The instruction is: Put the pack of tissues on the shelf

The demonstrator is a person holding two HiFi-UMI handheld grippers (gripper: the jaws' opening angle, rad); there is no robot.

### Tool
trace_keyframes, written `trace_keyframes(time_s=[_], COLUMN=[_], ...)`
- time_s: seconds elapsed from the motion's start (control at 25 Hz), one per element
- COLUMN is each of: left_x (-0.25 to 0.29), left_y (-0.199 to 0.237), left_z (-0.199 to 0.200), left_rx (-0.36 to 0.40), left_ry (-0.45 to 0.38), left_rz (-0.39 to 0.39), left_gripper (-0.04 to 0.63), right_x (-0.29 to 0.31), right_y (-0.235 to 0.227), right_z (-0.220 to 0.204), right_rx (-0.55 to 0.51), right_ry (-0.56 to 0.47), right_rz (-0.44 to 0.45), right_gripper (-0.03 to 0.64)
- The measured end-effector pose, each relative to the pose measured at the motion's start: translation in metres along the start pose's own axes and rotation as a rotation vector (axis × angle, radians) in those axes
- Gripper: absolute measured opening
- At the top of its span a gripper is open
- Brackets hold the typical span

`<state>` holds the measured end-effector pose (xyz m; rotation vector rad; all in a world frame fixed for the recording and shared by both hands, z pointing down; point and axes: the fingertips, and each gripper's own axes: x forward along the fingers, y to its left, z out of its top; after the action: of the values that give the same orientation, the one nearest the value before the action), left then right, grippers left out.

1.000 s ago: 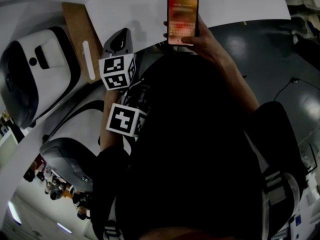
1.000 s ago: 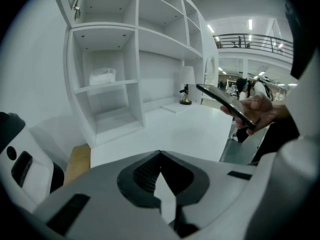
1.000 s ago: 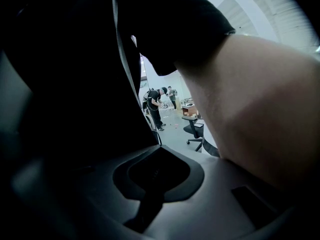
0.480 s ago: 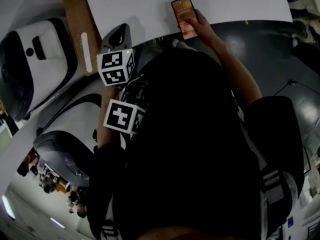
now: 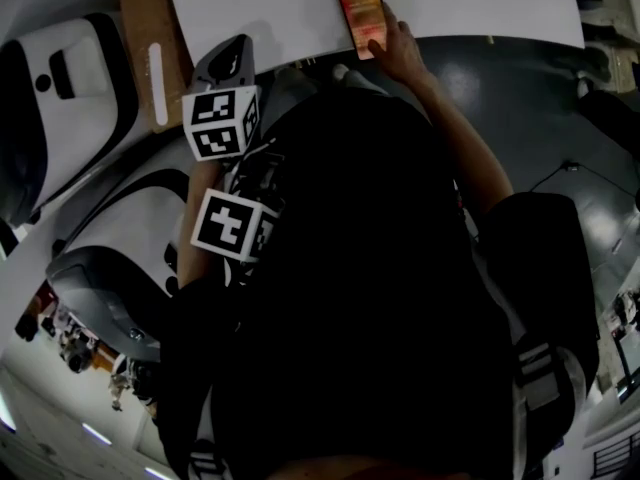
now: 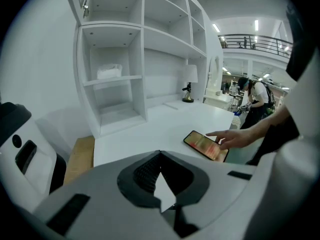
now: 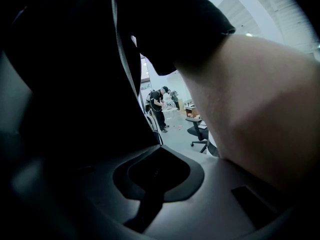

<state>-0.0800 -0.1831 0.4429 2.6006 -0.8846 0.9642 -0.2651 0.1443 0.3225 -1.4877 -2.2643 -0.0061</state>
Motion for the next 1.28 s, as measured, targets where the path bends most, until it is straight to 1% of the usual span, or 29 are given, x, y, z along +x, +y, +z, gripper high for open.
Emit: trace_keyframes(time_s=[0.24, 0.36, 0.88, 1.28], left_x=[0.006, 0.007, 0.003, 0.007], left_y=[-0.007, -0.009, -0.004, -0.007], left_z=[-0.001, -0.003, -0.010, -0.012], left_rx=[0.022, 0.023, -0.005, 0.020], left_ry=[0.008, 0.005, 0.023, 0.059], left_rz=[-0.033, -0.041, -0.026, -0.027], left_gripper=[0.011, 0.009, 0.009, 0.009], right_x=[-0.002, -0.001, 0.000, -0.004], right_y=[-0.006, -0.006, -0.002, -0.001], right_z=[-0.001, -0.001, 0.003, 0.004], right_rx=[0.026, 0.036, 0.031, 0.004], right_ry=[-0.013, -0.021, -0.037, -0.051], right_rz=[-0.027, -0.026, 0.026, 0.002], right_gripper=[0.018, 0.018, 0.018, 0.018])
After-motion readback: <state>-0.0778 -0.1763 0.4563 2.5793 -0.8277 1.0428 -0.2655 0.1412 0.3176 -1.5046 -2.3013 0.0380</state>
